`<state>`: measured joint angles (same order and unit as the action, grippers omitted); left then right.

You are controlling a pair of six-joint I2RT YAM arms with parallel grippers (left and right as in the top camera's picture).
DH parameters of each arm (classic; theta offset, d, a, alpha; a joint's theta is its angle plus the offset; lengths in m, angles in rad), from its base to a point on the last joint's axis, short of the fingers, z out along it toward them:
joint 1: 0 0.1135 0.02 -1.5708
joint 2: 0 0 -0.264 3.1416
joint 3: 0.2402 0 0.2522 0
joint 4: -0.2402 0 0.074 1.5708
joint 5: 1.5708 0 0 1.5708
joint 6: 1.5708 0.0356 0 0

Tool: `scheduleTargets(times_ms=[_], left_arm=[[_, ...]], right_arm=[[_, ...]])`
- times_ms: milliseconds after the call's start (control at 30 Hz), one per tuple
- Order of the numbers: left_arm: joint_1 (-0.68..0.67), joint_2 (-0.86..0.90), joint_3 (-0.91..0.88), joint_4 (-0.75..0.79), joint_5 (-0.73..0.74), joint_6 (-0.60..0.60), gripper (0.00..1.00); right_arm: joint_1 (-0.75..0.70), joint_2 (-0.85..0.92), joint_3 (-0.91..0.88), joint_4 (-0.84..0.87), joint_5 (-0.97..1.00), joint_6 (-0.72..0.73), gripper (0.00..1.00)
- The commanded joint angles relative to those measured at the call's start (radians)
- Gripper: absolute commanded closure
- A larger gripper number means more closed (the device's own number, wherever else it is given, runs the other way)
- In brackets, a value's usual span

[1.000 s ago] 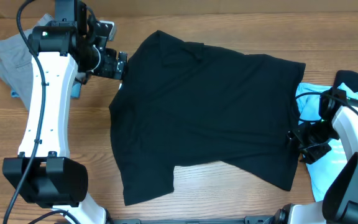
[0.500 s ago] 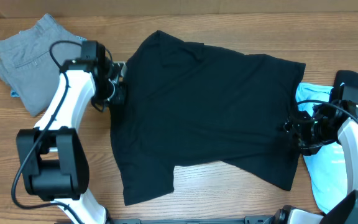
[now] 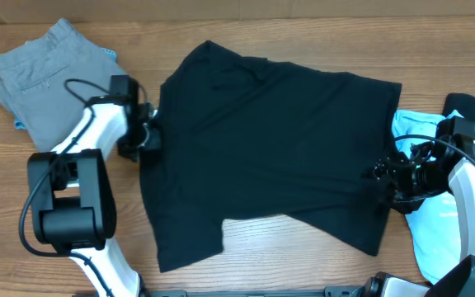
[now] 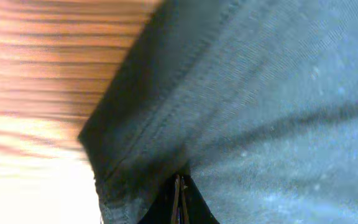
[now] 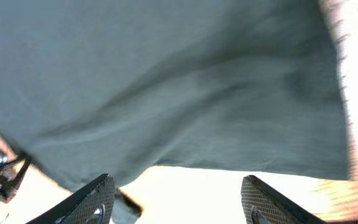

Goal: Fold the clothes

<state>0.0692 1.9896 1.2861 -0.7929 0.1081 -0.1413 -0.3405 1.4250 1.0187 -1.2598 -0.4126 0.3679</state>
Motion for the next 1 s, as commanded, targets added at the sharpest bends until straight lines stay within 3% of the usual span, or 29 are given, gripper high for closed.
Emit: scheduleTargets(times_ms=[0,167,400,800,967], left_arm=[[0.119,0.085,-0.018,-0.003,-0.077,-0.063,0.96],[0.19,0.069,0.025,-0.016,-0.004,-0.037,0.96],[0.188,0.055,0.077,-0.022,0.127,0.042,0.93],[0.177,0.055,0.162,-0.101,0.129,0.095,0.9],[0.177,0.055,0.18,-0.119,0.13,0.098,0.9]], right_arm=[[-0.001,-0.018,-0.049,0.002,0.056,0.072,0.31],[0.005,-0.018,-0.18,0.051,0.053,0.136,0.35],[0.099,-0.017,-0.343,0.162,-0.001,0.224,0.38],[0.365,-0.017,-0.442,0.15,0.053,0.415,0.37],[0.414,-0.017,-0.451,0.158,0.056,0.479,0.44]])
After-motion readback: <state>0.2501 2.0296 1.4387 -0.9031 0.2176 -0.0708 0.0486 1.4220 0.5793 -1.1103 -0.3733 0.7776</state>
